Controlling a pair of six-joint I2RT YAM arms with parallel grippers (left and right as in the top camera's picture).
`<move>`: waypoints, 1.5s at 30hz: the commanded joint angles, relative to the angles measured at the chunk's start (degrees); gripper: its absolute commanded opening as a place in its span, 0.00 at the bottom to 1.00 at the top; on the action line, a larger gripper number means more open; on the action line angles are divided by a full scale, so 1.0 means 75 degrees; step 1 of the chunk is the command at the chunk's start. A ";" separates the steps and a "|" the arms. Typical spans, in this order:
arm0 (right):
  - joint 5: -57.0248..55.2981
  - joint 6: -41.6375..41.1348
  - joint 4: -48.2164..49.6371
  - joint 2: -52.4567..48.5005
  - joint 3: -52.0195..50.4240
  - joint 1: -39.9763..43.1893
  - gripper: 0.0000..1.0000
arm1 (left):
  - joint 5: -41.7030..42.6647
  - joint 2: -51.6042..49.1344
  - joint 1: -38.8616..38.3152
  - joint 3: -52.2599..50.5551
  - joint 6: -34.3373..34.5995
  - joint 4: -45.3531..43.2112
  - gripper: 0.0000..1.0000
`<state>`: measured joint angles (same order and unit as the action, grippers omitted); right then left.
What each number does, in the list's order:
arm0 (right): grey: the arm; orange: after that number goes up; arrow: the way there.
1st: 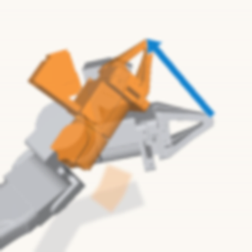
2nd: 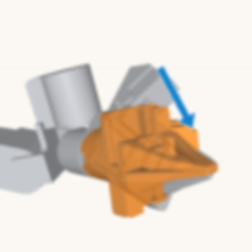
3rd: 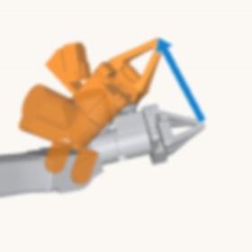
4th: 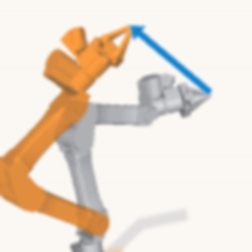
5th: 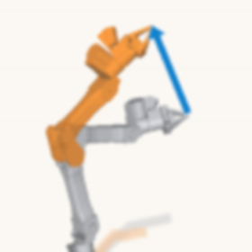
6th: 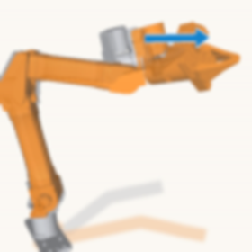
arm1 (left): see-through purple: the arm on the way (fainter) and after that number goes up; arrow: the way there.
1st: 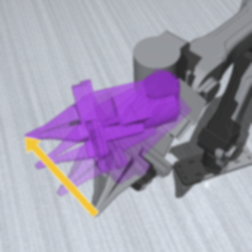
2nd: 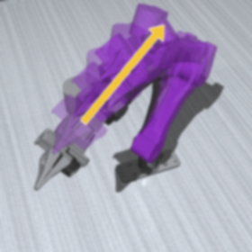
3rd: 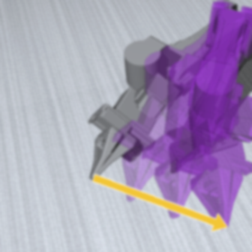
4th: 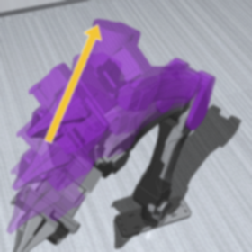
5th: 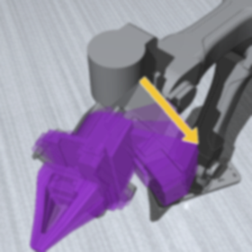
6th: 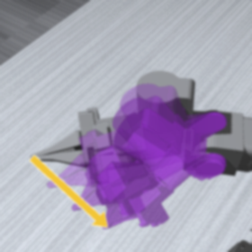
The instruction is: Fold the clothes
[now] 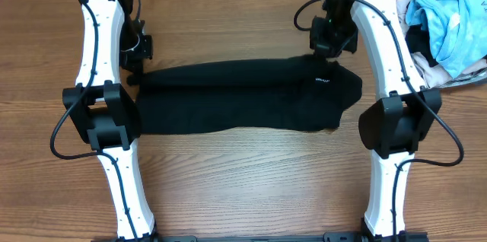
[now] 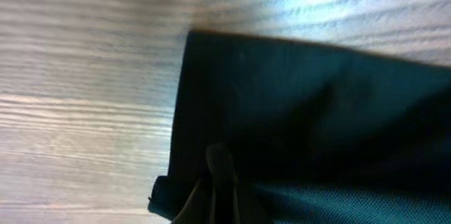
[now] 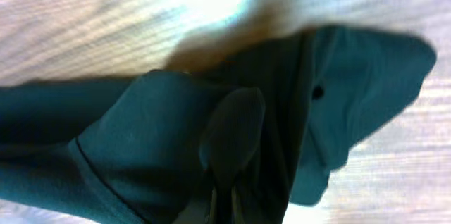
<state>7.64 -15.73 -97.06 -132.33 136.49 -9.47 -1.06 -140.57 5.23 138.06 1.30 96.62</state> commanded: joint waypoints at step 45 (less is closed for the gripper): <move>0.0536 0.2311 0.2900 0.1769 -0.3975 -0.0752 0.82 | 0.1722 0.1478 0.0152 0.0915 -0.0810 -0.0685 1.00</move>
<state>10.68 -0.40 -78.22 -119.42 110.74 -13.21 10.59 -130.76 5.41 143.96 -3.55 91.96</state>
